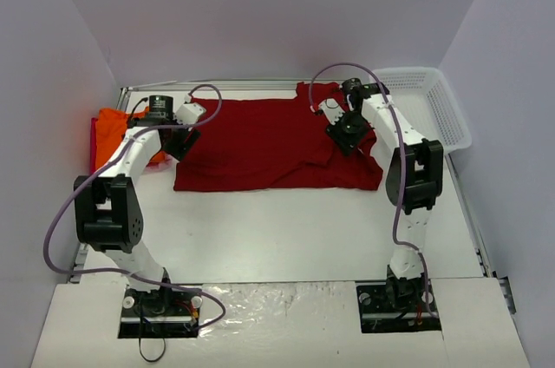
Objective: Fold and stack the t-shirts
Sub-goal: Fold the flattened tshirt in 1/3 of the way
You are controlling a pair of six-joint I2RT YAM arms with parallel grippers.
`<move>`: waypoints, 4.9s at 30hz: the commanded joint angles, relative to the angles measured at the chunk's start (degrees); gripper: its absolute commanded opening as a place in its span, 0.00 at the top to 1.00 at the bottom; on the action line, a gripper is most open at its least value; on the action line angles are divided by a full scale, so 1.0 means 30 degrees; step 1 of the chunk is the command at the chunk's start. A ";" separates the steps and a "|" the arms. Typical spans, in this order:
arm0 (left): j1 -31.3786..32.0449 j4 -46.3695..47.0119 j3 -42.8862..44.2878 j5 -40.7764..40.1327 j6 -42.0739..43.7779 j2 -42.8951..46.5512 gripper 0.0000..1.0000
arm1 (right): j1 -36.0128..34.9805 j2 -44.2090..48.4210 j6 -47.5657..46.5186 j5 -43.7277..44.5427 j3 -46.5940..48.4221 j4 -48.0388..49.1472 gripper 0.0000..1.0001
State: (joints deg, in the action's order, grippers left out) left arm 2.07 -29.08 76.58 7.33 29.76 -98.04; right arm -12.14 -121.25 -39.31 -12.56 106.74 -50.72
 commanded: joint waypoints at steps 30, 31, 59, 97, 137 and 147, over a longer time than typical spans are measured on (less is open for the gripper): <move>-0.0161 0.0523 -0.2176 -0.0863 -0.1160 0.3325 0.35 | -0.2017 -0.1711 -0.0110 -0.2319 -0.1390 -0.0526 0.68; -0.0161 0.0524 -0.2205 -0.0862 -0.1189 0.3295 0.35 | -0.2017 -0.1886 -0.0052 -0.2260 -0.1332 -0.0438 0.68; -0.0161 0.0642 -0.3260 -0.1068 -0.1716 0.4145 0.35 | -0.2837 -0.3823 0.2351 -0.0827 0.5028 0.4745 0.67; 0.0044 0.1226 -0.7273 0.0983 0.3586 0.2534 0.56 | -0.0348 0.6521 0.2996 0.1139 -0.8744 0.4689 0.64; 0.0044 0.1549 -0.6951 0.0983 0.3001 0.2123 0.98 | 0.2581 0.5380 0.1385 0.1404 -1.0648 0.3166 0.56; 0.0044 0.1549 -0.6951 0.1013 0.2942 0.2065 0.98 | 0.2933 0.4558 0.0946 0.0964 -1.0853 0.3166 0.57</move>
State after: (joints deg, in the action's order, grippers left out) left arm 2.17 -24.34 54.52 10.41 38.92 -93.21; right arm -3.62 -106.83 -35.16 -9.04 73.60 -38.83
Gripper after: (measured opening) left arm 0.031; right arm 0.432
